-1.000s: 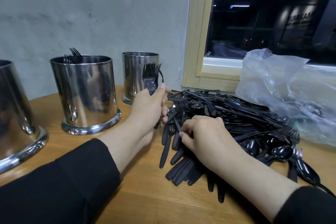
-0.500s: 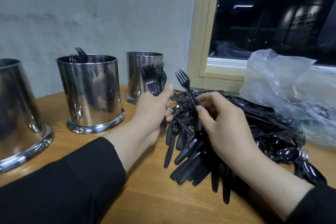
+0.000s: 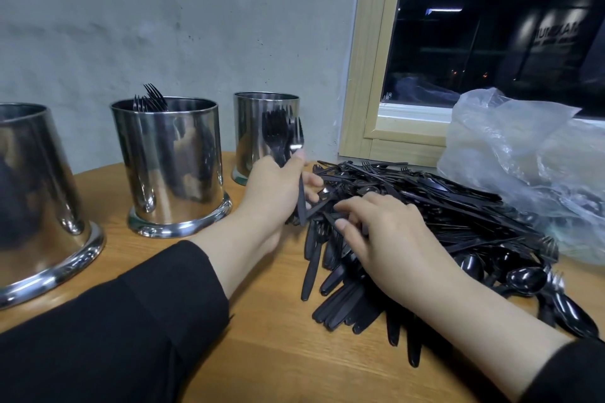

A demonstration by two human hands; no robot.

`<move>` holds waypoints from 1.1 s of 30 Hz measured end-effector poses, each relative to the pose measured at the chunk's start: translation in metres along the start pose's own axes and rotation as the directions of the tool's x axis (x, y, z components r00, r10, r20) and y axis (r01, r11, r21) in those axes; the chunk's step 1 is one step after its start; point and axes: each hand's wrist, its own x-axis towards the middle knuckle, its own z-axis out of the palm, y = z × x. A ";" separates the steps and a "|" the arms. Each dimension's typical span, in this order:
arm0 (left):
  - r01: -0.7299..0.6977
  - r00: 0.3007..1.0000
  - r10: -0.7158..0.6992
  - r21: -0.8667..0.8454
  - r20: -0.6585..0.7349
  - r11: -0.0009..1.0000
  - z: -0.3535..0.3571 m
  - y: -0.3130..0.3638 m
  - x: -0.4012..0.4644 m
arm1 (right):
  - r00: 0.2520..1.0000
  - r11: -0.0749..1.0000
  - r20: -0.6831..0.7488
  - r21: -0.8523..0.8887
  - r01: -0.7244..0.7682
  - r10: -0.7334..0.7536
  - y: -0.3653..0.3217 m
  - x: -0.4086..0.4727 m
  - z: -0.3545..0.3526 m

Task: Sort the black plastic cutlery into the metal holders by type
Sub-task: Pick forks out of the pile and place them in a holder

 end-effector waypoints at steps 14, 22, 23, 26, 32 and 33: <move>-0.091 0.992 -0.017 0.789 0.127 0.608 -0.018 -0.019 0.017 | 0.997 0.999 0.083 -0.042 0.005 -0.001 0.004 -0.001 0.008; -0.097 0.990 -0.007 0.729 0.139 0.678 -0.016 -0.017 0.013 | 0.998 0.999 0.064 -0.043 0.010 -0.008 0.003 -0.001 0.009; -0.092 0.991 -0.004 0.705 0.133 0.704 -0.015 -0.019 0.014 | 0.998 0.999 0.062 -0.043 0.010 -0.008 0.003 -0.001 0.009; -0.046 0.990 -0.056 0.679 0.127 0.733 -0.011 -0.022 0.015 | 0.998 0.999 0.067 -0.051 0.014 -0.011 0.002 -0.001 0.008; -0.006 0.977 -0.143 0.686 0.160 0.727 -0.002 -0.024 0.011 | 0.997 0.998 0.080 -0.059 0.005 0.000 0.001 0.000 0.008; 0.003 0.976 -0.149 0.672 0.160 0.741 -0.001 -0.023 0.011 | 0.997 0.998 0.082 -0.060 0.008 -0.003 0.001 0.000 0.008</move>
